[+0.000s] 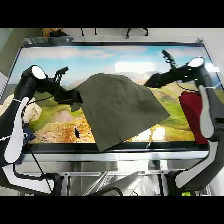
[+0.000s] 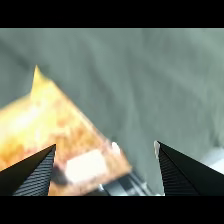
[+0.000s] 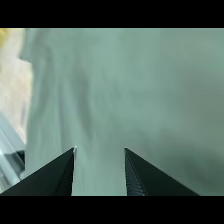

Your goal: Fold the shirts.

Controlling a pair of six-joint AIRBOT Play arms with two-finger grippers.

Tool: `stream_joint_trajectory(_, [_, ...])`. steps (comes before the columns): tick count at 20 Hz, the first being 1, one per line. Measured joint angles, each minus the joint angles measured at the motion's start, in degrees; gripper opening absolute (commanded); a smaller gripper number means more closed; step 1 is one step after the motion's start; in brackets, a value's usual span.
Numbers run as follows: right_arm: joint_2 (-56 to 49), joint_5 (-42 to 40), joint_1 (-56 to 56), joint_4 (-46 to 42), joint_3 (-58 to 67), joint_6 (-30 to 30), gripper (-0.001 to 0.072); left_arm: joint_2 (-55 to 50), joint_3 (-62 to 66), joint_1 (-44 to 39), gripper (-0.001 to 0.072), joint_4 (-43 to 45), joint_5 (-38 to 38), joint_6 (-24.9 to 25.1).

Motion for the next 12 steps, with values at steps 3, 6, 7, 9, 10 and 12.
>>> stream_joint_trajectory(3, [5.07,1.18,-5.9,-3.76,-8.41,1.99,0.036,2.49,-7.21,1.11,0.0696,-0.2,0.24,0.28])
stream_joint_trajectory(6, [10.73,0.33,-12.46,-5.44,-19.65,2.12,0.0359,5.09,-14.64,1.6,0.0696,-0.33,3.15,0.92])
stream_joint_trajectory(7, [12.5,-0.72,-14.32,-5.64,-23.21,2.12,0.036,5.64,-16.68,1.51,0.0696,-0.66,4.04,1.11])
stream_joint_trajectory(9, [16.15,-2.95,-17.75,-6.08,-30.95,2.08,0.036,6.34,-20.85,0.66,0.0695,-3.19,5.88,2.05])
stream_joint_trajectory(10, [17.75,-4.04,-18.73,-6.25,-34.49,2.12,0.036,6.54,-22.6,0.04,0.0695,-4.42,6.97,2.69])
stream_joint_trajectory(12, [20.96,-6.49,-19.37,-6.16,-41.64,2.6,0.036,6.78,-25.27,-1.49,0.0695,-6.54,9.84,3.72])
